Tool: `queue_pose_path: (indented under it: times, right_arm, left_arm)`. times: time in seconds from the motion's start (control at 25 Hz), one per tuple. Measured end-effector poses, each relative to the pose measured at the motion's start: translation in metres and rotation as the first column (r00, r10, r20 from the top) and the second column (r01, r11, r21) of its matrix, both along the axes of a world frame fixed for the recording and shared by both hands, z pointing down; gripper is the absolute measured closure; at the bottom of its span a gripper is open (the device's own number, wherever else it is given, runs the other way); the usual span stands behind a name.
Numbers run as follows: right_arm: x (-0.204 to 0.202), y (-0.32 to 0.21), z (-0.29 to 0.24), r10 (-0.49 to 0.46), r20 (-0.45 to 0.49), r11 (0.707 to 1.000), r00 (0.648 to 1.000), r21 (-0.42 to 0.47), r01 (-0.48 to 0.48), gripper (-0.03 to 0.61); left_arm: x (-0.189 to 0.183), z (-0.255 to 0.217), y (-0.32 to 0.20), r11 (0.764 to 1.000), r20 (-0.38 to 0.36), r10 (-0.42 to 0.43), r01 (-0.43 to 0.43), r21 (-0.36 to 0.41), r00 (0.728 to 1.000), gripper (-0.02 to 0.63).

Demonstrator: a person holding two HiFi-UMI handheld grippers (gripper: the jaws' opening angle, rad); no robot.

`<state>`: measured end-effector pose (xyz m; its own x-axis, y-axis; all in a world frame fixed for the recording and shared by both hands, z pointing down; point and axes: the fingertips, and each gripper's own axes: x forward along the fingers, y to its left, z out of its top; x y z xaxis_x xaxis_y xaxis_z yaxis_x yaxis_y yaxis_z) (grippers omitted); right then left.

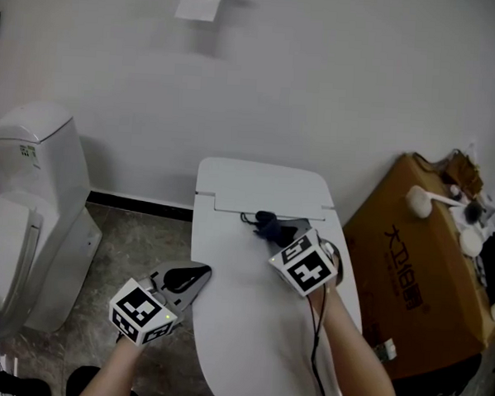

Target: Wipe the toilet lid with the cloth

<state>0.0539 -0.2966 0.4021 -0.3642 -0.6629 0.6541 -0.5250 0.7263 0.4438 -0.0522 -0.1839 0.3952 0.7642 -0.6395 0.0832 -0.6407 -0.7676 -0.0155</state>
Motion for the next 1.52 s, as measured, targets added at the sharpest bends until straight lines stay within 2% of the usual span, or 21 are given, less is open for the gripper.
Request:
queue_pose_path:
  times: [0.76,1.52]
  right_arm:
    - [-0.063,0.008,0.001,-0.097,-0.009,0.995,0.995,-0.026,0.097,0.515]
    - [-0.129,0.027,0.002,-0.208,-0.019,0.977,0.978,-0.050,0.207,0.515]
  left_arm:
    - [0.000,-0.001,0.000,1.000,-0.024,0.012,-0.012,0.000,1.000,0.598]
    - [0.001,0.000,0.000,1.000,-0.027,0.014,-0.014,0.000,1.000,0.598]
